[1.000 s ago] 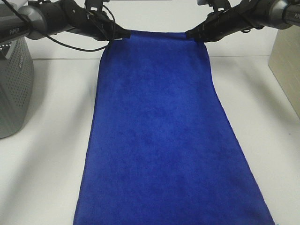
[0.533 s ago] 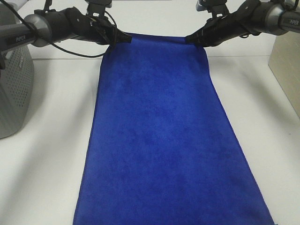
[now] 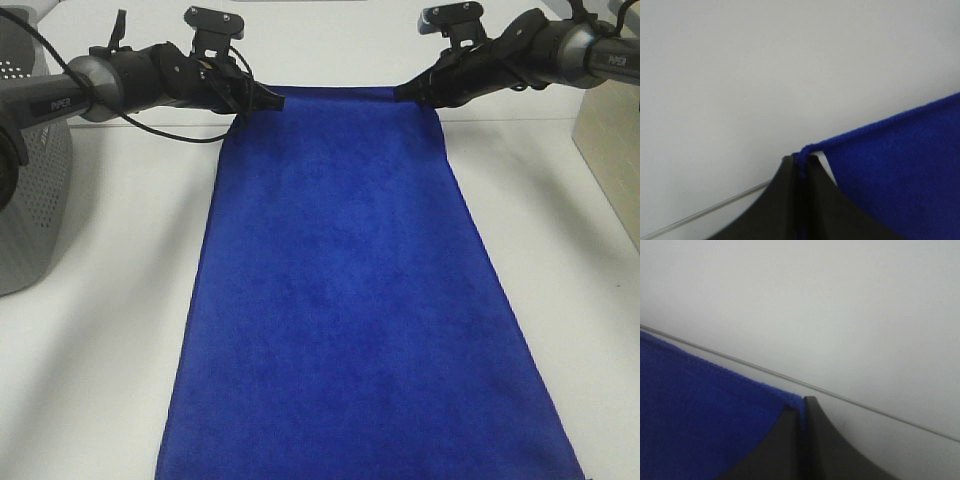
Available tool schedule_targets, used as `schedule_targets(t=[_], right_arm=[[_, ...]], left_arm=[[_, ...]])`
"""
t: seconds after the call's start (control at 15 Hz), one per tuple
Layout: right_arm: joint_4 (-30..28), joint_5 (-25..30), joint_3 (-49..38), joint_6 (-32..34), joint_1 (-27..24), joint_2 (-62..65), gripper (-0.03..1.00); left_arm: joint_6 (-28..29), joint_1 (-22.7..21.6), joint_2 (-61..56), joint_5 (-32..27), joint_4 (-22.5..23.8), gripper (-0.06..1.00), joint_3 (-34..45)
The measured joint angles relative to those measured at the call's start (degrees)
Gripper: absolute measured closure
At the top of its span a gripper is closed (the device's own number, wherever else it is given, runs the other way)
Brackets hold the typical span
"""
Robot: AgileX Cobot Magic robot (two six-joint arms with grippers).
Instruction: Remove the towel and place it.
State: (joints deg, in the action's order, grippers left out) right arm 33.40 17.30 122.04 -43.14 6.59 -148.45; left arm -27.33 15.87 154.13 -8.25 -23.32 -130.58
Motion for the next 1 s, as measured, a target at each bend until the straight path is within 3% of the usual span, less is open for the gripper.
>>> schedule_targets(t=[0.2, 0.27, 0.4, 0.53, 0.8, 1.0], right_arm=[[0.6, -0.4, 0.0, 0.0, -0.1, -1.1, 0.84], [0.8, -1.1, 0.0, 0.0, -0.2, -1.3, 0.64], [0.8, -1.5, 0.0, 0.0, -0.2, -1.3, 0.46], [0.7, -1.5, 0.0, 0.0, -0.2, -1.3, 0.42], [-0.6, -0.3, 0.0, 0.0, -0.2, -1.3, 0.40], [-3.7, 5.6, 0.0, 0.2, -0.2, -0.6, 0.40]], left_arm=[[0.0, -0.1, 0.2, 0.6, 0.3, 0.94, 0.0], [0.0, -0.3, 0.4, 0.8, 0.4, 0.93, 0.0], [0.0, -0.3, 1.1, 1.4, 0.6, 0.85, -0.1], [0.0, -0.3, 2.0, 2.0, 0.7, 0.75, -0.1], [0.0, -0.3, 2.3, 2.6, 0.7, 0.36, -0.1], [0.0, -0.3, 1.3, 1.2, 0.7, 0.30, -0.1]])
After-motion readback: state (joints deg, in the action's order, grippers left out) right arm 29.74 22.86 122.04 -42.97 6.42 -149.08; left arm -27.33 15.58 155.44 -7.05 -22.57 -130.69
